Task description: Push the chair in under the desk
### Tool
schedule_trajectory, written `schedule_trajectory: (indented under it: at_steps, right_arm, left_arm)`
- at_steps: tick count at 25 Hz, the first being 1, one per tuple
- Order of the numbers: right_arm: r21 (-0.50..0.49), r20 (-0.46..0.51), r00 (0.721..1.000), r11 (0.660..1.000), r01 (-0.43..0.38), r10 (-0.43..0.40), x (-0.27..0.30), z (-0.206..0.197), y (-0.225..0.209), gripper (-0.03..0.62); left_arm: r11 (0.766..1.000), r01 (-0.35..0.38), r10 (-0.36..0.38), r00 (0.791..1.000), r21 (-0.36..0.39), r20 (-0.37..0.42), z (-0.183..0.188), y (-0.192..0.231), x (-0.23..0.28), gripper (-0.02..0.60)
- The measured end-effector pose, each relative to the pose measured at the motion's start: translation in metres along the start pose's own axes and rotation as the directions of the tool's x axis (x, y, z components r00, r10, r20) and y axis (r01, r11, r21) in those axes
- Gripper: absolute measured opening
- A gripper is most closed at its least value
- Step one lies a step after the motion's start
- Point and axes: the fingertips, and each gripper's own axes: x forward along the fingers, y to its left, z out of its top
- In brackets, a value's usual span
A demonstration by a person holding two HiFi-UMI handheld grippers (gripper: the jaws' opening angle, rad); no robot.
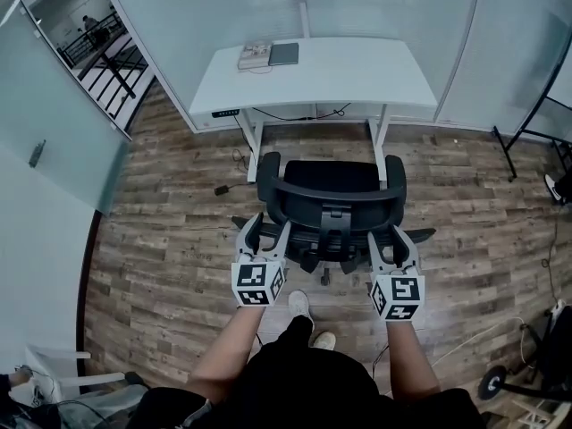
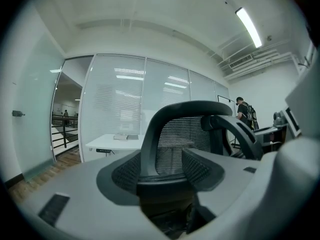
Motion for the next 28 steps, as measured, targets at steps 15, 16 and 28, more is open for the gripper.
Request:
schedule_trajectory:
  at_steps: [15, 16, 28]
  right_arm:
    - [0.014, -0.011, 1.000, 1.000, 0.018, -0.018, 0.080, 0.015, -0.023, 0.193]
    - [0.012, -0.008, 1.000, 1.000, 0.021, -0.021, 0.086, 0.016, -0.023, 0.193]
    - [0.013, 0.000, 0.998, 0.998, 0.056, -0.056, 0.159, 0.030, -0.038, 0.193]
  left_arm:
    - [1.000, 0.004, -0.004, 1.000, 0.006, 0.003, 0.011, 0.026, 0.074, 0.268]
    - [1.000, 0.004, -0.004, 1.000, 0.004, 0.002, 0.012, 0.030, 0.079, 0.268]
    - [1.000, 0.031, -0.031, 0.999, 0.006, -0.018, 0.022, 0.060, 0.147, 0.267]
